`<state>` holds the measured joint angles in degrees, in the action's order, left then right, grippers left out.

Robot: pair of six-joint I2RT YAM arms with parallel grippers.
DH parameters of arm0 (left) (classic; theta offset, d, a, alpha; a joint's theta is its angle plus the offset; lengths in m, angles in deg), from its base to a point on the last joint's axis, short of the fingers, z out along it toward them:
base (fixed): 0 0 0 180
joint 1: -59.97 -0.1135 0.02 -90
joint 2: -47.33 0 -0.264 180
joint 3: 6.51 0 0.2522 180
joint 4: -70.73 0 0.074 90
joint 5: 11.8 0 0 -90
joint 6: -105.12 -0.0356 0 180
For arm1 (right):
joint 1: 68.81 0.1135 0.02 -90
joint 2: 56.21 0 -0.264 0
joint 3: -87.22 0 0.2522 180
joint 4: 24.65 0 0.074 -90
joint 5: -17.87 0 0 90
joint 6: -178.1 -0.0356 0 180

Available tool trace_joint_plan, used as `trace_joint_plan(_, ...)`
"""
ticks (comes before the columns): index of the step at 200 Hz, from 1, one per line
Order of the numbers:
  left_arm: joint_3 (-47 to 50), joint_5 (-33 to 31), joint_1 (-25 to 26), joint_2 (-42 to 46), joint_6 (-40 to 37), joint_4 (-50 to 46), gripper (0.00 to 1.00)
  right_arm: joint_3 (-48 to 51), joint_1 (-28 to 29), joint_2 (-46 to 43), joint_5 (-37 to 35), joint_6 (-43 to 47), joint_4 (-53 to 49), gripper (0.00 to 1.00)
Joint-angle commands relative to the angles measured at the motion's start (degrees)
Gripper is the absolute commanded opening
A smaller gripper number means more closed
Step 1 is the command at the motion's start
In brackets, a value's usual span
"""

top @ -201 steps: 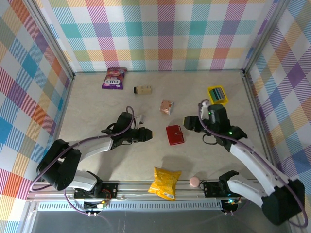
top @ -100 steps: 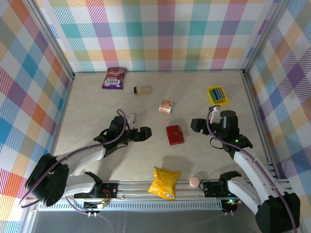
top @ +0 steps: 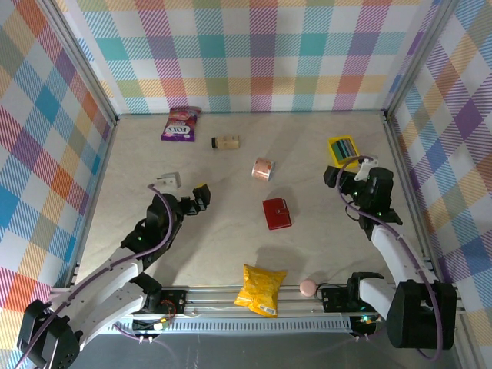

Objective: Put the credit cards into the card holder

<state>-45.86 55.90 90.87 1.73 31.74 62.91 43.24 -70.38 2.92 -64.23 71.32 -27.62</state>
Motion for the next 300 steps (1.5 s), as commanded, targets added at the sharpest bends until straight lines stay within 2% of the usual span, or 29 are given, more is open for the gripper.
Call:
trace_joint_plan(1,0.12,-8.75,-2.68,-1.07,-9.55,-1.01,1.00,2.13,-0.37,1.34,-1.85,4.45,7.15,0.96)
trace_joint_plan(21,0.71,-8.56,-5.61,-4.24,-11.85,3.24,1.00,4.57,-0.37,2.84,-2.41,7.08,13.50,0.96)
trace_joint_plan(57,4.50,-10.03,-9.62,-10.35,-15.11,15.55,1.00,6.44,-0.42,3.75,-2.81,11.20,17.37,0.95)
trace_joint_plan(100,6.75,-11.31,-10.45,-14.77,-17.37,22.48,1.00,8.74,-0.30,7.44,-2.50,11.64,21.96,0.93)
trace_joint_plan(133,8.47,-10.51,-12.20,-24.83,-22.90,33.07,1.00,9.26,-0.04,14.38,-4.19,14.25,27.69,0.91)
trace_joint_plan(167,5.98,-6.93,-13.69,-31.54,-23.99,36.37,1.00,7.91,2.93,22.19,-4.64,18.50,33.77,0.90)
trace_joint_plan(192,6.02,-3.77,-15.97,-33.56,-22.83,40.47,1.00,5.90,3.15,26.77,-4.25,18.93,33.98,0.90)
trace_joint_plan(239,3.18,0.84,-18.30,-39.46,-23.40,42.09,1.00,7.98,2.97,28.02,-2.36,19.71,38.58,0.92)
trace_joint_plan(257,2.48,-0.23,-18.73,-41.92,-22.88,43.51,1.00,8.42,3.03,28.58,-2.62,19.40,39.93,0.94)
trace_joint_plan(284,1.07,7.95,-23.67,-42.77,-19.06,40.42,1.00,8.42,3.01,28.58,-2.73,19.45,39.93,0.96)
trace_joint_plan(300,1.46,11.30,-25.41,-44.08,-17.97,41.96,1.00,8.38,3.04,28.67,-2.80,19.41,39.93,0.97)
